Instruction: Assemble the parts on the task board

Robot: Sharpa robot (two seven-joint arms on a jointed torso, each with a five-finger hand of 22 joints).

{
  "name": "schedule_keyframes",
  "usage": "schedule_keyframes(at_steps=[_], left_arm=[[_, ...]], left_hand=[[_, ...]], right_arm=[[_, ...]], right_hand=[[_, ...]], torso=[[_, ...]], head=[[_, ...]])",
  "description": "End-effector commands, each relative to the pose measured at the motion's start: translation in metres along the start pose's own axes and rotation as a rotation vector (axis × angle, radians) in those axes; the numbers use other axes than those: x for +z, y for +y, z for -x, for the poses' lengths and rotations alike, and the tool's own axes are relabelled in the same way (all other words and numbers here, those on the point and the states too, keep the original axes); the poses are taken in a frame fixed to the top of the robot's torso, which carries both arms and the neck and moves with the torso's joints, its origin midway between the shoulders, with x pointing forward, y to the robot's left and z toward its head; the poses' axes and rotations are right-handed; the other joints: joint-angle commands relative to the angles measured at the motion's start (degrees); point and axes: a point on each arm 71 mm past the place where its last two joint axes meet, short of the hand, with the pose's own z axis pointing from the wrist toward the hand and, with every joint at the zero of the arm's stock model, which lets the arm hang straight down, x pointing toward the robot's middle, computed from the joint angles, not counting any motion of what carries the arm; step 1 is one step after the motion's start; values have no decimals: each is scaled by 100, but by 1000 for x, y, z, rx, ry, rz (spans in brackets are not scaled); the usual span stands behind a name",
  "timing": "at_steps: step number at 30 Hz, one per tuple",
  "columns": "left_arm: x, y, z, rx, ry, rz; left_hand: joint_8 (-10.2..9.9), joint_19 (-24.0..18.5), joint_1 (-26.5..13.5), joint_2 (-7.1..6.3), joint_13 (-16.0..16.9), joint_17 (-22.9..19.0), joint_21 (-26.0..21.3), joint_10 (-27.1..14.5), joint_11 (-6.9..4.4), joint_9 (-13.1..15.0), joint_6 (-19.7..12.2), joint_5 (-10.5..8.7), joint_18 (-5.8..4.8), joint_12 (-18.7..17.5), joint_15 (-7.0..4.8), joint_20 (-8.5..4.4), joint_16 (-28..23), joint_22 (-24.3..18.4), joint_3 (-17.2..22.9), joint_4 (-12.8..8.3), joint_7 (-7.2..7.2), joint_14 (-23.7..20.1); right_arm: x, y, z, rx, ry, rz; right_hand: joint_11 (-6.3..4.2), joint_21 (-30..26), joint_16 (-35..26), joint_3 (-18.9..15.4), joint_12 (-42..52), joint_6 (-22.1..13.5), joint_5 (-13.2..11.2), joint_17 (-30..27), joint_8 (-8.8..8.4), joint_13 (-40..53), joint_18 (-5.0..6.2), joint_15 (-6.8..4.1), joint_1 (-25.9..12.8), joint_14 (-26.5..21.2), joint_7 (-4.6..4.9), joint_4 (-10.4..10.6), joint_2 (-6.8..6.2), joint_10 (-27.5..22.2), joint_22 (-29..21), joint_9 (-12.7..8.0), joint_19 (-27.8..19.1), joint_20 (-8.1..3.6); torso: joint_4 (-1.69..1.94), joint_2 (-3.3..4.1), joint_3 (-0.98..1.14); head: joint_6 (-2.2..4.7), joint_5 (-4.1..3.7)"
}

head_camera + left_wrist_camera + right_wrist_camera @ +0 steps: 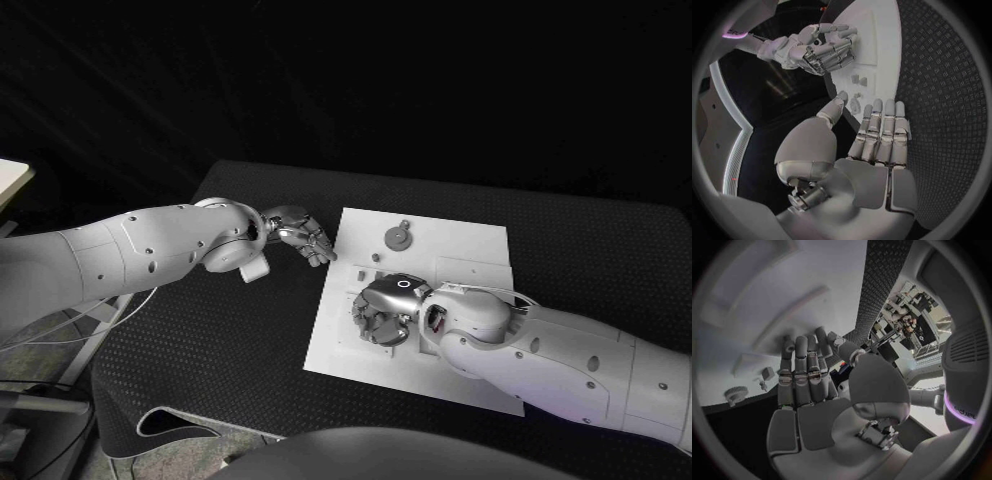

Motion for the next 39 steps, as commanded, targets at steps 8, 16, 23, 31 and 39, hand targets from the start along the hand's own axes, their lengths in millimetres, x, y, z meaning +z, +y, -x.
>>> schedule_keyframes(at_steps=[8, 16, 23, 31, 39], left_arm=[[0, -1, -2, 1, 19, -4], [0, 0, -1, 1, 17, -3], [0, 1, 0, 1, 14, -1], [0, 0, 0, 1, 14, -2], [0, 1, 1, 1, 11, 0]], left_hand=[[-22, 28, -35, -10, 10, 13, -46, -6, 8, -9, 33, -35, -24, -41, 22, -29, -32, -14, 16, 0, 20, 9], [-26, 26, -31, -13, 14, 17, -51, -9, 10, -12, 31, -35, -29, -47, 24, -31, -37, -17, 17, -1, 22, 5], [-29, 26, -27, -15, 18, 21, -56, -13, 12, -15, 29, -35, -33, -51, 25, -33, -41, -20, 18, -2, 23, 1], [-31, 26, -24, -16, 21, 24, -58, -14, 13, -16, 29, -35, -36, -54, 26, -35, -43, -23, 18, -2, 24, 0], [-35, 27, -23, -20, 25, 29, -62, -16, 14, -19, 26, -35, -41, -59, 27, -37, -47, -26, 17, -2, 26, -2]], right_arm=[[-3, -11, -3, -26, 24, -57], [-3, -11, -2, -26, 12, -57], [-5, -11, 0, -22, -6, -54], [-5, -10, 1, -18, -24, -50], [-7, -11, 3, -15, -49, -54]], right_hand=[[-16, 55, 84, -22, 18, 23, -7, -30, -15, 58, 53, 17, -44, -97, 7, -24, -51, -53, 146, 5, -109, 0], [25, 96, 173, -29, -9, -87, -7, -92, -88, 131, 32, 51, -49, -211, 58, -42, -210, -173, 143, -19, -214, 9], [97, 120, 253, -52, -67, -270, -10, -171, -193, 195, 4, 98, -10, -357, 129, -67, -371, -361, 140, -67, -349, 25], [141, 102, 321, -115, -91, -414, -10, -252, -254, 261, -37, 149, -7, -514, 117, -64, -469, -484, 135, -96, -524, 50], [143, 102, 345, -128, -86, -427, -11, -265, -255, 278, -44, 159, -7, -532, 117, -60, -482, -493, 136, -97, -554, 55]], torso=[[-4, 1, 0], [-2, 0, 1], [3, -1, 1], [1, -2, -1], [1, -1, 0]], head=[[-3, -7], [-6, -11], [-11, -15], [-9, -17], [-6, -18]])
